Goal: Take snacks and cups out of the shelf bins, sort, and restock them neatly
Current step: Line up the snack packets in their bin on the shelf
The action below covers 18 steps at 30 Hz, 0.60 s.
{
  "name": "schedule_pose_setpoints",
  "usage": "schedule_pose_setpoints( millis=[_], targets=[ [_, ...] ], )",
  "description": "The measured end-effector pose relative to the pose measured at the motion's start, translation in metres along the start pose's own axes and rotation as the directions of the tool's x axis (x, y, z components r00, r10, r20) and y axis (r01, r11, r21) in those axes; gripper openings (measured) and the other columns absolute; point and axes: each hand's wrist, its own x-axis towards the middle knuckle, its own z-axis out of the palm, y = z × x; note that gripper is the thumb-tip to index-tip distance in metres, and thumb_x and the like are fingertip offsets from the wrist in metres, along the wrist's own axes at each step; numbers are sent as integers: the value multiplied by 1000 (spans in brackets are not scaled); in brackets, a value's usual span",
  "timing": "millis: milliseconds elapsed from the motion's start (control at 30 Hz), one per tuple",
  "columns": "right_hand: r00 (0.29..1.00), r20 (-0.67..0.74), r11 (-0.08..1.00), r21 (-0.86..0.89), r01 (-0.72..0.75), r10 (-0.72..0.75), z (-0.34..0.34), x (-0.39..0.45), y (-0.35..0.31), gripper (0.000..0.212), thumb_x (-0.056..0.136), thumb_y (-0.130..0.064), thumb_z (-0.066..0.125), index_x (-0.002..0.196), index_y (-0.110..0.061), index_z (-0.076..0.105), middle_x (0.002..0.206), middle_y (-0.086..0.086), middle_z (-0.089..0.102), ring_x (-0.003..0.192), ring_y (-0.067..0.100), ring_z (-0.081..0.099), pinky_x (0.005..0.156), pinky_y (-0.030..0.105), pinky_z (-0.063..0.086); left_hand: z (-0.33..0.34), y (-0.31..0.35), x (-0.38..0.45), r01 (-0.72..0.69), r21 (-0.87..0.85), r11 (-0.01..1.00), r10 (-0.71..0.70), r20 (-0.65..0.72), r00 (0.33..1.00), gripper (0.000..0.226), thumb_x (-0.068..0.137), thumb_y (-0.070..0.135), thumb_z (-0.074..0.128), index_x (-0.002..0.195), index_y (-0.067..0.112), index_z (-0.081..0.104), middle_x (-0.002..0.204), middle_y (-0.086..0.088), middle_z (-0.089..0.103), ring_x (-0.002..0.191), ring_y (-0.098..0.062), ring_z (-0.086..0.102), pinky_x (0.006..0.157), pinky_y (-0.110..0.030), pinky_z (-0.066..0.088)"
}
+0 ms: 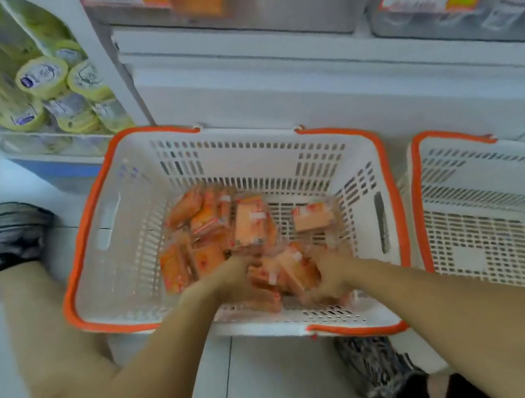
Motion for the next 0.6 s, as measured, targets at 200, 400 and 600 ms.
schedule_pose_setpoints(
  millis=[200, 400, 600],
  targets=[
    [999, -12, 998, 38, 45, -45, -4, 11, -12, 66, 86, -39, 76, 144, -27, 46, 139, 1, 56, 130, 24, 51, 100, 26, 36, 5, -3, -1, 34, 28, 999, -34, -1, 999, 18, 83, 29, 78, 98, 20, 75, 85, 8, 66, 72, -7, 62, 58, -15, 45],
    [994, 106, 976, 216, -21, -2, -12, 26, 2, 81, 69, -59, 75, 143, -41, 46, 142, -5, 55, 121, 18, 56, 108, 44, 43, 6, 1, -6, -18, 142, 990, 30, -85, 996, 13, 95, 26, 63, 92, 17, 73, 80, 7, 68, 70, -7, 63, 58, -15, 43],
    [933, 329, 701, 699, -138, -144, -23, 15, 3, 49, 78, -53, 68, 108, -14, 65, 101, 5, 68, 90, 21, 61, 87, 37, 48, -16, -14, -12, -13, -158, 987, -34, -287, 957, 29, 102, 33, 49, 85, 16, 64, 78, 1, 65, 67, -13, 60, 67, -29, 52]
  ],
)
